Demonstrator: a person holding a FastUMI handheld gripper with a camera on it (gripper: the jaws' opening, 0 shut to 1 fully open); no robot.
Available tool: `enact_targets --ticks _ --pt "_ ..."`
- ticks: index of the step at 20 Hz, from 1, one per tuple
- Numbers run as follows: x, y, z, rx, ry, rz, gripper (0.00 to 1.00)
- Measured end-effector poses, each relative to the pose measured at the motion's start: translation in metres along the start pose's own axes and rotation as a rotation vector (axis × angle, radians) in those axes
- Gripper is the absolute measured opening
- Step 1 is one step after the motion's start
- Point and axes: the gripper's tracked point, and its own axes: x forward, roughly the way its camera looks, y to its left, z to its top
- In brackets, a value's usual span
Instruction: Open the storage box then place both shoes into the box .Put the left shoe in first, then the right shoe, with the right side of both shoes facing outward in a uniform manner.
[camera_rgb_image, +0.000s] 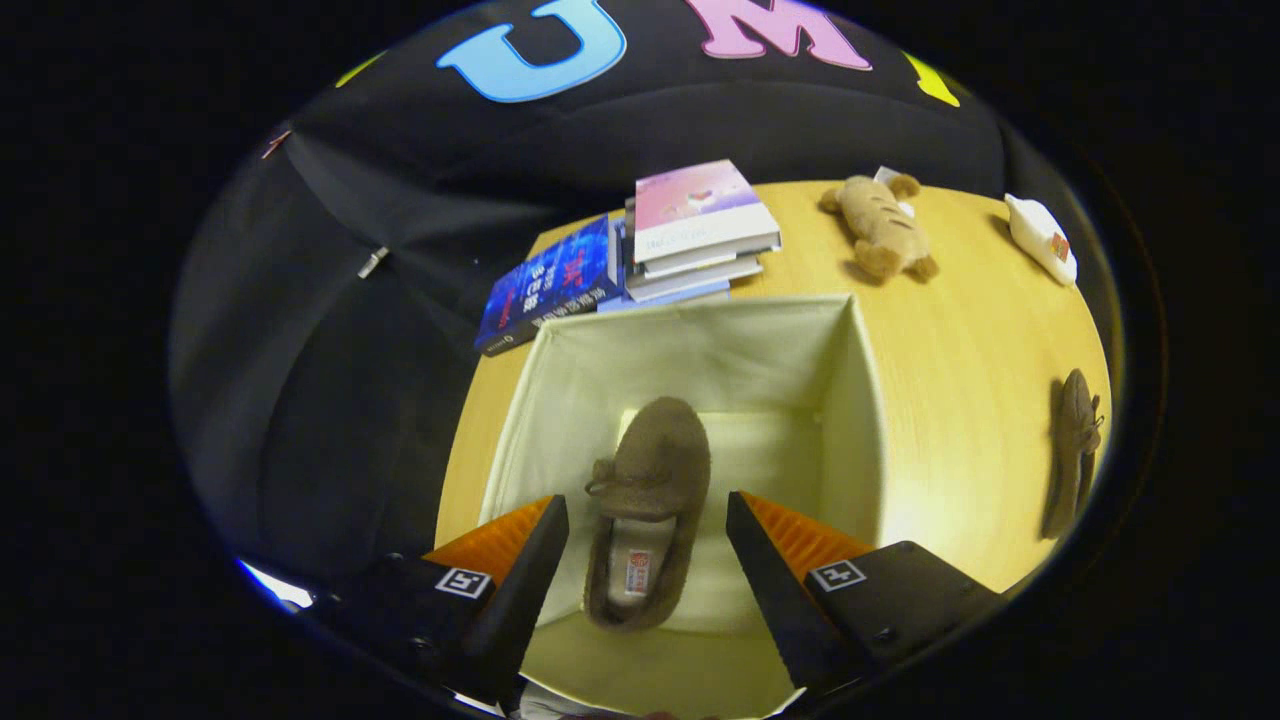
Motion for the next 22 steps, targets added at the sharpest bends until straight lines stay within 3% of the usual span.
enact_targets --ticks 5,9,15,22 --pt "-0.082 -0.066 0.033 -0.115 -0.204 -0.036 0.99" --pt "-0.135 -0.143 0.033 -0.168 -0.283 -0.099 0.99" --pt "-0.181 -0.276 0.021 -0.175 -0.303 -0.217 0.99" --pt "-0.190 -0.426 -0.020 -0.129 -0.227 -0.342 0.99"
